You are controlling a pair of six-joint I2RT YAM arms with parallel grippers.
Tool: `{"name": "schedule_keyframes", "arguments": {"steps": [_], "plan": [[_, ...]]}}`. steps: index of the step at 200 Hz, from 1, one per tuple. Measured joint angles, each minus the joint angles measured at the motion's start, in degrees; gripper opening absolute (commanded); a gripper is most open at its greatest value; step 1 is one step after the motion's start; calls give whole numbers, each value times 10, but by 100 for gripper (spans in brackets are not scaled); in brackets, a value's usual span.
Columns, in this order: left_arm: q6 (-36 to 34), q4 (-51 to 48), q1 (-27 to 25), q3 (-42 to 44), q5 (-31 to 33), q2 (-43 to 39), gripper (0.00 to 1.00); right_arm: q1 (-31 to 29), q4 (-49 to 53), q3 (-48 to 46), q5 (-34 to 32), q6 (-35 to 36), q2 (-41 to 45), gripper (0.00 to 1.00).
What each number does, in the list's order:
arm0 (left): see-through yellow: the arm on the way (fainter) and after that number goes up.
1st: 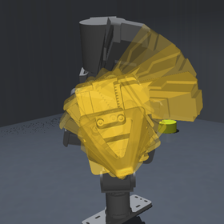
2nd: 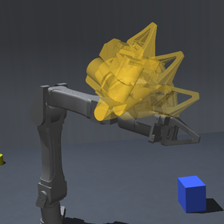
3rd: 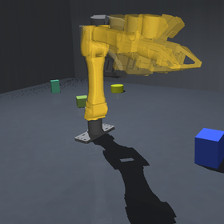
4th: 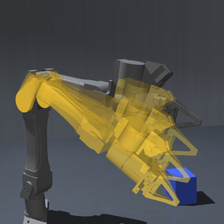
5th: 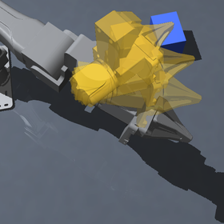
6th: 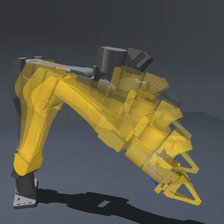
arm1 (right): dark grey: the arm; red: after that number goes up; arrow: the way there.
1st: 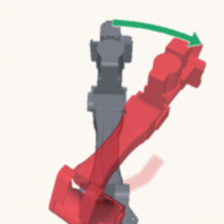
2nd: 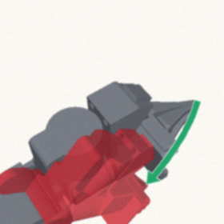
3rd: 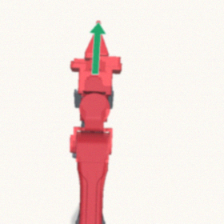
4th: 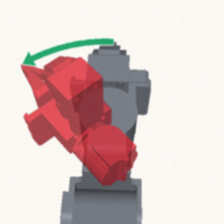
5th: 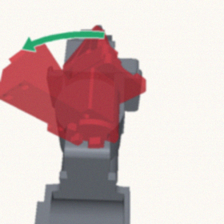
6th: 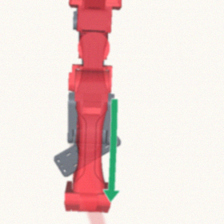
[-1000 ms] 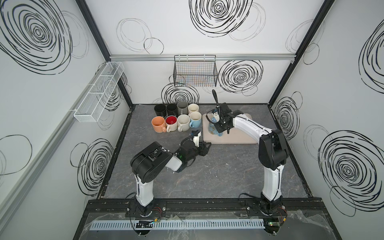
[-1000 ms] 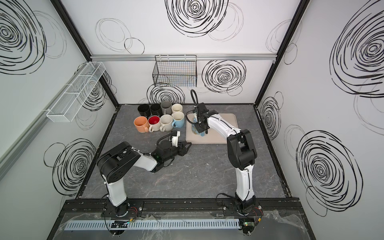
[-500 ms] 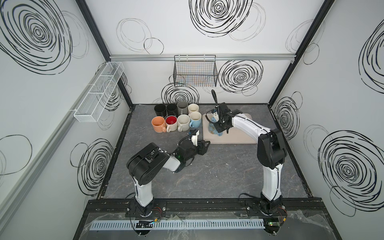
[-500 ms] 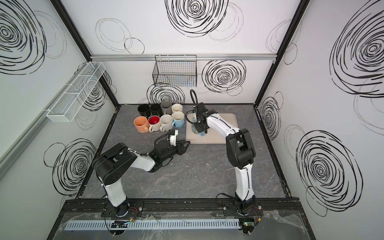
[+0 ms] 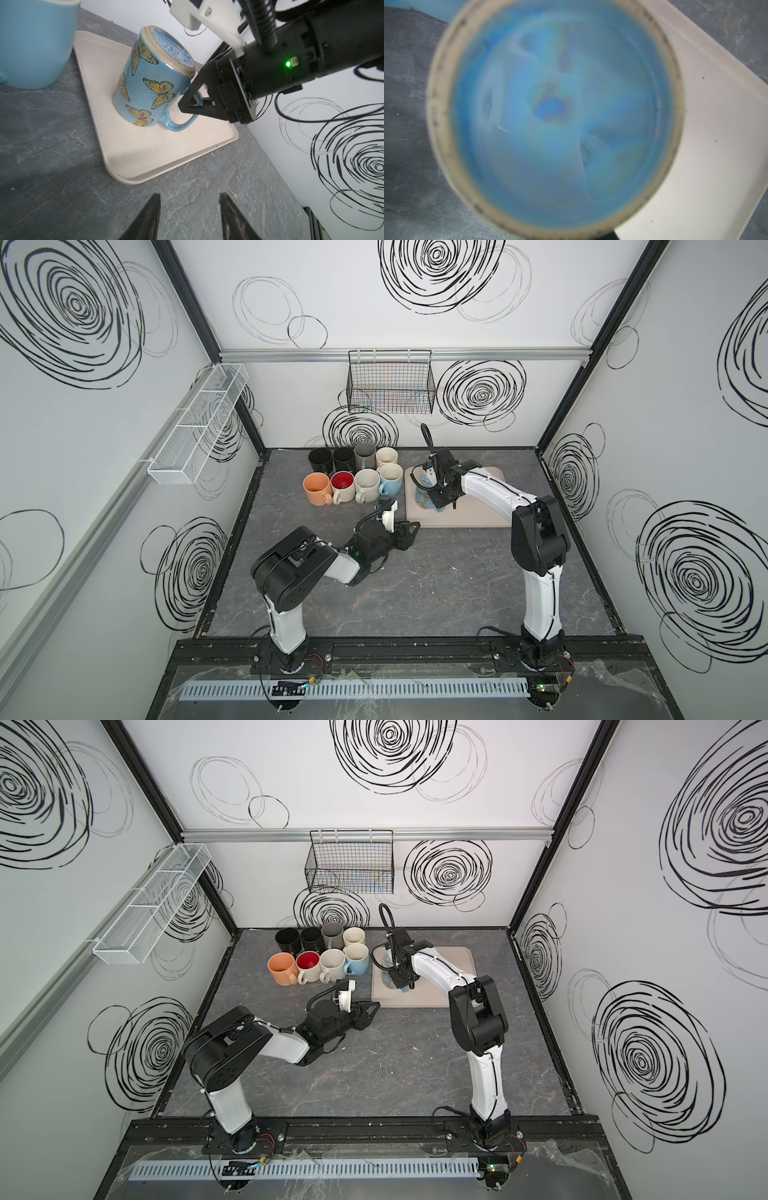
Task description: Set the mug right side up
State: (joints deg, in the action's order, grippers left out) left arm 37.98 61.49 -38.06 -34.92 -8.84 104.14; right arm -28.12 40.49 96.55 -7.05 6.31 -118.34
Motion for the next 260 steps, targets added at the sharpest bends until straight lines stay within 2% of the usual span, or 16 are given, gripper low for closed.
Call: {"name": "schedule_keyframes", "arguments": {"steps": [26, 46, 81, 127, 190, 233, 260], "plan": [[15, 3, 4, 2, -3, -10, 51, 8, -48, -56, 21, -27, 32, 0], [32, 6, 9, 2, -10, -14, 52, 26, -105, -137, 71, -72, 84, 0], [74, 28, 11, 3, -23, -14, 52, 91, -229, -287, 177, -195, 172, 0], [140, 34, 10, 2, -29, -14, 57, 155, -408, -405, 273, -349, 208, 0], [218, 27, 22, -26, -64, -5, 64, 151, -612, -469, 390, -478, 234, 0], [212, -48, 75, -58, -92, -30, 66, 134, -725, -470, 439, -534, 250, 0], [202, -75, 83, -92, -109, -53, 67, 110, -762, -468, 467, -544, 258, 0]]}}
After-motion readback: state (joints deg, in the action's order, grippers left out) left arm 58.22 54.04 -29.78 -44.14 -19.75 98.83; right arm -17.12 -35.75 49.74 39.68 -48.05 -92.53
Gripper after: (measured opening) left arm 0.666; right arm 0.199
